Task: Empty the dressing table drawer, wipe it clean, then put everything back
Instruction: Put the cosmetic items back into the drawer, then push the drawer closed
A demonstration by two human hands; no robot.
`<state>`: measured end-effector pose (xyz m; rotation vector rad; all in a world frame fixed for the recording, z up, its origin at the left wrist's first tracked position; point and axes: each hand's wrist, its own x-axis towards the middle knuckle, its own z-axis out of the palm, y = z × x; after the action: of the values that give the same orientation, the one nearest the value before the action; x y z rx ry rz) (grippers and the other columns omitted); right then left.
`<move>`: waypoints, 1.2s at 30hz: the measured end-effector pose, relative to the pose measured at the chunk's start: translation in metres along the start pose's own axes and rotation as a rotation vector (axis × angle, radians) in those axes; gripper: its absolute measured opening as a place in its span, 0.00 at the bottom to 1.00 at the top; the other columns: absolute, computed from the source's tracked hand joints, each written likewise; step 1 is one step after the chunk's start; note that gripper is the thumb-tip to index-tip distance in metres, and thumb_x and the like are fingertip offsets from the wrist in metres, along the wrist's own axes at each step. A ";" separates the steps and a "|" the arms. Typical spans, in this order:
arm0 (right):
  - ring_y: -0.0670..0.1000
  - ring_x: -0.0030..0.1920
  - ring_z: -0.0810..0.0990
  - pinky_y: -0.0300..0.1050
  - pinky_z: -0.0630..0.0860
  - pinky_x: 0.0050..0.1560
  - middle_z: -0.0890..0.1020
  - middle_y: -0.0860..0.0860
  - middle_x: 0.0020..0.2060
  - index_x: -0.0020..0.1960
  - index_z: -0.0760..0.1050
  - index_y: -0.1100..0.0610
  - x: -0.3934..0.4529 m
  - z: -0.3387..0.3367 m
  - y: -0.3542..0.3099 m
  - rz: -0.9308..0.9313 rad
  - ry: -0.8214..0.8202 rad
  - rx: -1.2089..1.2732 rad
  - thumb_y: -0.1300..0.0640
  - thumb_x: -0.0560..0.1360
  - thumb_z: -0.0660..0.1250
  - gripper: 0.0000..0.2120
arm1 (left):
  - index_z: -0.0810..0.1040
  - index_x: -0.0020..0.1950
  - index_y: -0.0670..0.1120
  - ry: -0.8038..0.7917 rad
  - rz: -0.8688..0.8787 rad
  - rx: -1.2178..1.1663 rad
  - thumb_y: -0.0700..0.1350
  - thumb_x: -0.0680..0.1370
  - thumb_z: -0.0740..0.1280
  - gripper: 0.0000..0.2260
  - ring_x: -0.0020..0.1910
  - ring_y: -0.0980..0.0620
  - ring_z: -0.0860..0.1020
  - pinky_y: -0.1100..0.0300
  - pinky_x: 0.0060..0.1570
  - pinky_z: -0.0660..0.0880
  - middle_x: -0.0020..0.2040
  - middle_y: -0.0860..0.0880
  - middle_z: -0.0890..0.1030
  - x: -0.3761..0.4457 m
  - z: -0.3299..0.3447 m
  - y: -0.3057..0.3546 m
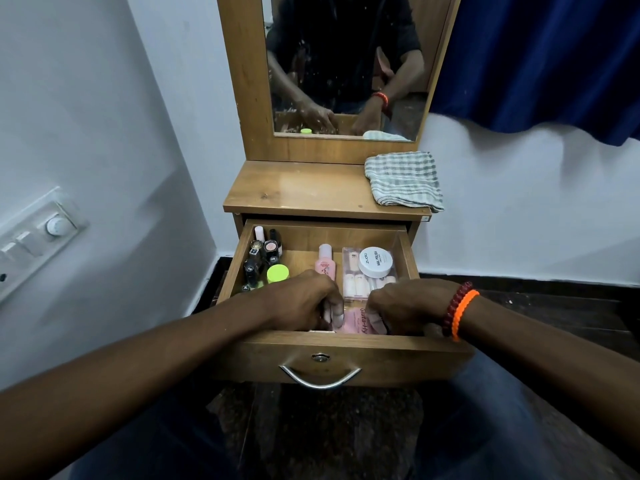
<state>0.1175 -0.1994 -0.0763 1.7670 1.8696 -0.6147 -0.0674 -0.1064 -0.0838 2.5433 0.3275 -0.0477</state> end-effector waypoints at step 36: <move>0.63 0.82 0.38 0.67 0.43 0.78 0.39 0.54 0.83 0.83 0.38 0.40 -0.073 -0.013 -0.053 0.033 0.396 0.173 0.40 0.66 0.81 0.62 | 0.33 0.80 0.46 -0.021 -0.343 0.540 0.72 0.63 0.73 0.65 0.78 0.48 0.29 0.42 0.77 0.33 0.81 0.47 0.33 -0.075 -0.042 0.019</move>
<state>0.0673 -0.2512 -0.0212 2.1550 2.0893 -0.4486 -0.1370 -0.1152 -0.0310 2.9764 0.8359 -0.3326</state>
